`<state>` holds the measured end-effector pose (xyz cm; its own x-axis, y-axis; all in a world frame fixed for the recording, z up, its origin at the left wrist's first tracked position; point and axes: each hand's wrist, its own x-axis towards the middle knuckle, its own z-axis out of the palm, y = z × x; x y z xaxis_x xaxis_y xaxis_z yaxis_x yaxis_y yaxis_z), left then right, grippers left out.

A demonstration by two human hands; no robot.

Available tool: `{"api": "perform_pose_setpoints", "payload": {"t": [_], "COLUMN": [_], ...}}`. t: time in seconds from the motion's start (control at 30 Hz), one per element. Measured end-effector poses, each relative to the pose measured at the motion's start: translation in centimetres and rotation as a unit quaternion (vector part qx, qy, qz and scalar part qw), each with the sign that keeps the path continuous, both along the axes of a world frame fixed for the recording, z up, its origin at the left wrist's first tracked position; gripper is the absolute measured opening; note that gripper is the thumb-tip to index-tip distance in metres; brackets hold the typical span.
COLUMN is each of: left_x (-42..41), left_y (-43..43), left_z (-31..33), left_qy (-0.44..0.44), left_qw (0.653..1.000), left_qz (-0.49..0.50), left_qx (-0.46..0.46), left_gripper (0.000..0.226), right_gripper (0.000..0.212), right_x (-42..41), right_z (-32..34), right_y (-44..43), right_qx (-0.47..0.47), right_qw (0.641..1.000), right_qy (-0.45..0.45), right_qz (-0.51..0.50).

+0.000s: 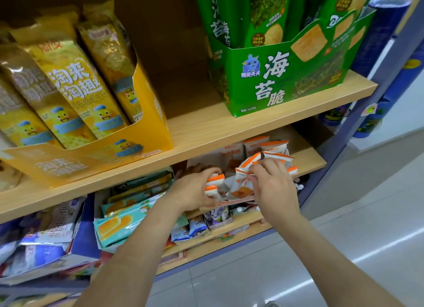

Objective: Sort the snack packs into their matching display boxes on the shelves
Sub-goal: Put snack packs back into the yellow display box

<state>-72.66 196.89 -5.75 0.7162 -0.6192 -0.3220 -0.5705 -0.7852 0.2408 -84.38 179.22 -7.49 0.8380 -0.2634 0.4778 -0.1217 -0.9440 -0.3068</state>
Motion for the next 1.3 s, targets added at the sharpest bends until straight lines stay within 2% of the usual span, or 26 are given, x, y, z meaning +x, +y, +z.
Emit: {"api": "perform_pose_setpoints", "payload": {"t": [0.17, 0.33, 0.53, 0.67, 0.7, 0.8, 0.83, 0.9, 0.97, 1.0, 1.13, 1.2, 1.3], "left_x": [-1.4, -2.9, -4.5, -5.0, -4.9, -3.8, -3.4, -3.0, -3.0, -3.0, -3.3, -3.8, -4.0], "left_y": [0.9, 1.4, 1.6, 2.4, 2.5, 2.3, 2.1, 1.8, 1.8, 1.9, 1.5, 0.5, -0.9], "left_z": [-1.5, -2.6, -2.2, -2.1, -2.0, -1.8, -1.7, -1.6, -1.6, -1.6, -0.8, -0.4, -0.4], "left_qy": [-0.081, -0.064, -0.098, -0.125, -0.142, -0.151, -0.138, -0.104, -0.097, -0.094, -0.107, -0.119, -0.122], "left_qw": [0.993, 0.988, 0.985, 0.968, 0.969, 0.986, 0.990, 0.993, 0.993, 0.992, 0.992, 0.992, 0.987], "left_qz": [-0.049, -0.032, -0.009, 0.046, 0.050, 0.025, 0.019, 0.037, 0.051, 0.054, 0.042, -0.017, -0.099], "left_qx": [-0.073, -0.138, -0.140, -0.212, -0.198, -0.067, -0.037, -0.029, -0.050, -0.057, -0.056, -0.034, 0.016], "left_gripper": [0.060, 0.070, 0.079, 0.089, 0.094, 0.103, 0.103, 0.100, 0.096, 0.095, 0.097, 0.092, 0.069], "right_gripper": [0.023, 0.011, 0.013, 0.030, 0.034, 0.035, 0.033, 0.034, 0.050, 0.055, 0.043, 0.036, 0.031], "right_x": [0.7, 1.0, 4.1, 6.1, 6.3, 5.8, 5.3, 3.5, 1.9, 1.5, 1.7, 1.7, 1.3], "right_z": [0.8, 0.3, -0.2, 0.0, -0.1, 0.3, 0.4, 0.8, 1.2, 1.3, 0.8, 0.7, 0.2], "right_y": [1.8, 2.7, 3.8, 4.3, 4.5, 4.3, 4.0, 3.2, 2.4, 1.9, 0.2, 0.0, 0.2], "right_qx": [0.043, 0.119, 0.261, 0.297, 0.314, 0.361, 0.334, 0.178, 0.031, -0.001, -0.008, -0.005, 0.017], "right_qw": [0.999, 0.991, 0.959, 0.934, 0.925, 0.912, 0.927, 0.980, 0.995, 0.992, 0.975, 0.982, 0.995], "right_qy": [-0.001, -0.016, 0.060, 0.168, 0.183, 0.159, 0.134, 0.082, 0.085, 0.105, 0.189, 0.174, 0.099], "right_qz": [0.001, 0.053, 0.094, 0.107, 0.113, 0.117, 0.104, 0.043, -0.039, -0.074, -0.119, -0.077, 0.018]}}
